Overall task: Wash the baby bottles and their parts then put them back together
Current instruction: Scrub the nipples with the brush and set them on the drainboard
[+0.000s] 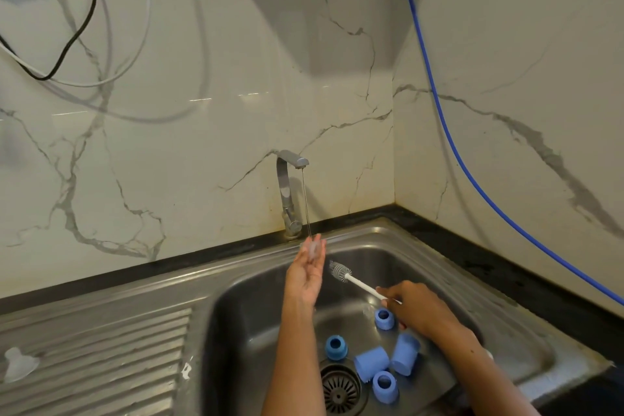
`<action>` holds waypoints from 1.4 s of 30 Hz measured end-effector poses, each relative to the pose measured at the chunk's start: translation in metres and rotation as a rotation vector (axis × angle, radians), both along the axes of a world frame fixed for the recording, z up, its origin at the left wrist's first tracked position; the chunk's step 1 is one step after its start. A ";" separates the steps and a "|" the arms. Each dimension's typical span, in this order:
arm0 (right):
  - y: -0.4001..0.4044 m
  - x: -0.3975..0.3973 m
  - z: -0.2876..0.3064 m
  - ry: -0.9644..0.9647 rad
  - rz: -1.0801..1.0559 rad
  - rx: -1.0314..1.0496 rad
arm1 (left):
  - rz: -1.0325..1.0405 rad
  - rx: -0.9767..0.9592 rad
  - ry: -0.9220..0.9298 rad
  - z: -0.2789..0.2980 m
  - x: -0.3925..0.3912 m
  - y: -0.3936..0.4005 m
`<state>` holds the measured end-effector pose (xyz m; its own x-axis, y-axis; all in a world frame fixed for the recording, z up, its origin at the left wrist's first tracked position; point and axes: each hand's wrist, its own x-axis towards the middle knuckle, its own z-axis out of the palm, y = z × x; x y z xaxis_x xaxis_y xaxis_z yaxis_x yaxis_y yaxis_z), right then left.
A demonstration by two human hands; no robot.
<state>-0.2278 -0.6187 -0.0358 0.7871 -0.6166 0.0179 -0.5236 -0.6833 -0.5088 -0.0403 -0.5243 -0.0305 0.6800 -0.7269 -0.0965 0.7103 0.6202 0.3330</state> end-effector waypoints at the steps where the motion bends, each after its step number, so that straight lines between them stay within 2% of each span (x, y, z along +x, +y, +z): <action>1: 0.000 0.000 0.000 -0.005 0.002 0.005 | -0.011 -0.029 0.036 0.000 0.001 0.000; 7: 0.000 0.001 0.003 -0.003 0.003 0.008 | -0.120 -0.119 0.188 -0.002 -0.004 -0.004; 13: 0.002 0.001 0.003 0.009 0.010 0.005 | -0.099 -0.155 0.149 -0.004 0.002 -0.004; 21: 0.003 0.004 0.001 -0.017 0.028 0.033 | 0.056 0.078 -0.190 -0.004 0.006 -0.011; 26: 0.003 0.007 0.000 -0.010 0.058 0.025 | 0.109 0.072 -0.169 -0.004 0.007 -0.009; 28: 0.004 0.007 0.001 -0.005 0.075 0.030 | 0.131 0.155 -0.178 -0.001 0.004 -0.009; 33: 0.010 0.005 0.004 0.009 0.112 0.045 | 0.226 0.521 -0.287 -0.003 -0.017 0.004; 40: 0.030 -0.003 0.017 0.046 0.175 -0.059 | 0.265 0.904 -0.795 0.005 -0.043 0.072; 42: 0.044 0.000 0.020 0.047 0.180 -0.136 | 0.267 0.975 -0.874 0.012 -0.043 0.095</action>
<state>-0.2275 -0.5742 -0.0156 0.8859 -0.4608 0.0525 -0.4082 -0.8284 -0.3837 -0.0837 -0.4291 -0.0188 0.8939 -0.4464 0.0409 -0.0676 -0.0440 0.9967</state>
